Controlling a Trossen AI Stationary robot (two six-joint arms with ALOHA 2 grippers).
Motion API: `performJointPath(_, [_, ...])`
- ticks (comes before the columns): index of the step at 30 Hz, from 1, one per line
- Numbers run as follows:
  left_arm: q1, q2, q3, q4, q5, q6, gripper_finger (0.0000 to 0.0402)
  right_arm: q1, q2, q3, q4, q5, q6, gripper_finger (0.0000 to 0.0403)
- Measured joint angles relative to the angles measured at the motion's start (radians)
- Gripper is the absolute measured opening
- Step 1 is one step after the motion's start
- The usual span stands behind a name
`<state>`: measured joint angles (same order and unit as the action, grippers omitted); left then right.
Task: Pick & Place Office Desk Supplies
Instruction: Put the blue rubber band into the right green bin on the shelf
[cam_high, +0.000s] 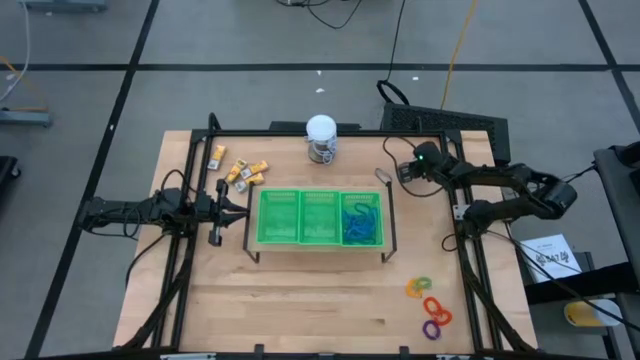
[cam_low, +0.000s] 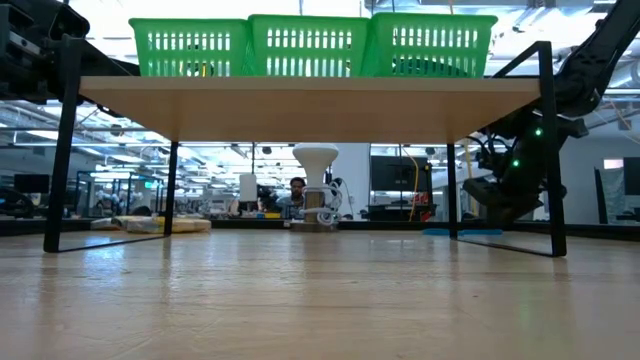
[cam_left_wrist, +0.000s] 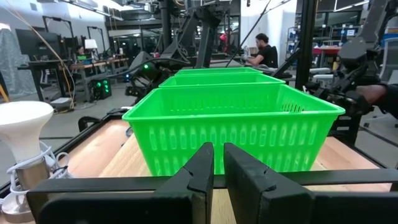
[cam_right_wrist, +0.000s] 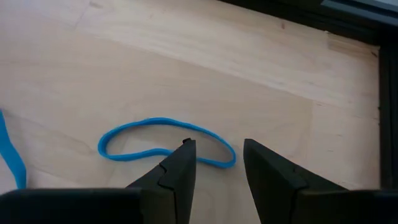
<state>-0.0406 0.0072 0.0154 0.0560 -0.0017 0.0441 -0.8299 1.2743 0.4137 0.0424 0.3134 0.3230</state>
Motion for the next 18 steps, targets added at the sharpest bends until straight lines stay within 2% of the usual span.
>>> performJointPath(18, [0.000, 0.000, 0.000, 0.000, 0.000, 0.000, 0.0045, 0.041, 0.073, 0.000, 0.038, 0.055, 0.024, 0.0126])
